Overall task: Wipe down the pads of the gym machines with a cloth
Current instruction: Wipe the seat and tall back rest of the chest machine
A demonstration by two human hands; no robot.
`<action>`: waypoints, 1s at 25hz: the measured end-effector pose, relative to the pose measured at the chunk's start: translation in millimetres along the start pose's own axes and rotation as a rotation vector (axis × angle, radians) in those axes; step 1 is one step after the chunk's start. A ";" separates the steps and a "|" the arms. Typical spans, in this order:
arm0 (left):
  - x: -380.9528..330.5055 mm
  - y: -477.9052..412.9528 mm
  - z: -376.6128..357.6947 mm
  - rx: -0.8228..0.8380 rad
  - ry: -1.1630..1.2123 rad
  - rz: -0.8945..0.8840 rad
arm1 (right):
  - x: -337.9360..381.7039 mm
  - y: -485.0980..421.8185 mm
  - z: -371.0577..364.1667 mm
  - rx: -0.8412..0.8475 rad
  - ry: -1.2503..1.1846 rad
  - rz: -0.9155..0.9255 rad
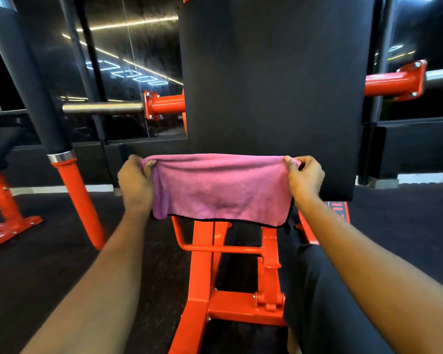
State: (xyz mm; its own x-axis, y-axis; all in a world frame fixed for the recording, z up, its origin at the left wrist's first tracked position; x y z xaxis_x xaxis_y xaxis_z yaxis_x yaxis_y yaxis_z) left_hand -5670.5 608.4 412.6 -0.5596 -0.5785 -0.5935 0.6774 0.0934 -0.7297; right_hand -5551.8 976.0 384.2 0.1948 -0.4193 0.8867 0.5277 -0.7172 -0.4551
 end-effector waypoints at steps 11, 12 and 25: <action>-4.9 -8.1 6.4 -0.070 0.117 0.081 | 8.1 -22.7 12.2 0.702 -0.004 -0.190; -4.9 -9.7 8.2 -0.079 0.109 0.115 | 6.7 -19.1 12.5 0.855 -0.021 -0.216; 3.7 7.3 17.6 0.047 0.009 0.252 | 3.9 -30.3 8.8 0.116 -0.128 -0.124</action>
State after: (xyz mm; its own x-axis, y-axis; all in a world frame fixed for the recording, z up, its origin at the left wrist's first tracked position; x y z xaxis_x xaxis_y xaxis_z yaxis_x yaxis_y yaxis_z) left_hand -5659.2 592.7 411.1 -0.3745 -0.5344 -0.7577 0.8172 0.1959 -0.5421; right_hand -5559.7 1000.9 402.2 0.2221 -0.2526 0.9417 0.6447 -0.6866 -0.3362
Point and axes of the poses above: each hand's wrist, its own y-axis away from the middle knuckle, its own z-axis out of the back of the hand, x = y × z, the point moved 3 cm from there along -y, towards the middle knuckle, and after that the axes turned 8 degrees about x, right-handed, at the moved point
